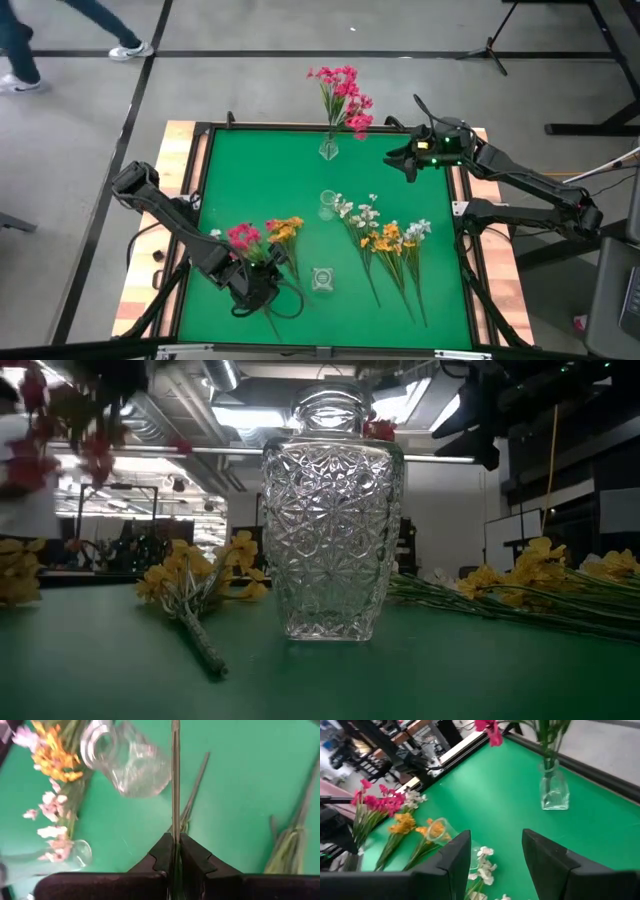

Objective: Sort flowers into vase by color
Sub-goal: Put the pink flowers into the top transparent vase

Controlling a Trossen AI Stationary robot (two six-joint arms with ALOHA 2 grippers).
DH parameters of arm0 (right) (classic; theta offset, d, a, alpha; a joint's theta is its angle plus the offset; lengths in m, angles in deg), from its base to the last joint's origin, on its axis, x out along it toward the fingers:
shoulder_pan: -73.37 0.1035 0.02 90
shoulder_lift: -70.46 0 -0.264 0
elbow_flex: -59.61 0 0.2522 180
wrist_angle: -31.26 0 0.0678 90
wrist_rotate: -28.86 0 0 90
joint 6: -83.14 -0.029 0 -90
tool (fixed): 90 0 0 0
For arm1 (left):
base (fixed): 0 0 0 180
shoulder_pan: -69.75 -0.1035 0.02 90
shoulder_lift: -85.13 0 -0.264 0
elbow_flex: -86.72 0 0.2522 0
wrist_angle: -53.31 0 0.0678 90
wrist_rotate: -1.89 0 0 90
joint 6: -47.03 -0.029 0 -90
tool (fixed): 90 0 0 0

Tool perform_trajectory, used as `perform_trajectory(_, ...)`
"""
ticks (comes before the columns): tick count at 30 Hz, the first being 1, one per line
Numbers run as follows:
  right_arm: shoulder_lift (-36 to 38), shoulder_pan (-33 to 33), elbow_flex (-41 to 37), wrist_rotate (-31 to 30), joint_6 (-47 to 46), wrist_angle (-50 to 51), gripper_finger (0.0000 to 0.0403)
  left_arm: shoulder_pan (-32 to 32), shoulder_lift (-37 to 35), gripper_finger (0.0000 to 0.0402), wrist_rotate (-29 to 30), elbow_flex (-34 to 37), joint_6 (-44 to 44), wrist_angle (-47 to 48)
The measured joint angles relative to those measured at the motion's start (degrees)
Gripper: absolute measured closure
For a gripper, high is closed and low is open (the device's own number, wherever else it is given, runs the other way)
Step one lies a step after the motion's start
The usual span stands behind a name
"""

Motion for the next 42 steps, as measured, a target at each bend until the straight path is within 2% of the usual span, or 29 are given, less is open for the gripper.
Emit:
perform_trajectory(3, 0.0, 0.0, 0.0, 3.1, -1.7, -0.7, 0.0226, 0.2, 0.0, 0.0383, 5.8, -3.8, -2.4, 5.3)
perform_trajectory(6, 0.0, 1.2, 0.0, 3.5, -3.7, -1.5, 0.0226, -1.6, 0.0, 0.0383, 10.5, -6.2, -5.9, 9.0)
perform_trajectory(12, -0.1, 9.9, 0.1, 0.2, -5.2, -6.5, 0.0226, -8.0, 0.0, 0.0383, 11.7, -6.9, -14.5, 9.5)
perform_trajectory(20, -2.4, 26.8, 6.1, -12.5, -3.2, -7.1, 0.0226, -12.7, 0.0, 0.0383, 17.0, -6.9, -33.9, 4.3)
perform_trajectory(26, -10.5, 35.6, 11.2, -20.7, -1.2, -7.0, 0.0226, -13.8, 0.0, 0.0383, 19.3, -6.9, -49.1, -5.6)
perform_trajectory(31, -19.4, 37.9, 17.2, -20.6, -1.2, -1.9, 0.0226, -14.1, 0.0, 0.0383, 21.2, -6.8, -58.9, -12.1)
perform_trajectory(34, -23.4, 38.4, 21.0, -18.0, -1.2, 1.5, 0.0226, -14.1, 0.0, 0.0383, 21.8, -6.8, -63.4, -14.5)
perform_trajectory(37, -26.2, 38.2, 24.5, -13.5, -1.0, 3.5, 0.0226, -14.1, 0.0, 0.0383, 21.8, -6.8, -65.4, -15.2)
perform_trajectory(42, -28.6, 38.2, 28.3, -10.5, 1.3, 4.4, 0.0226, -14.1, 0.0, 0.0383, 21.9, -6.8, -67.2, -16.4)
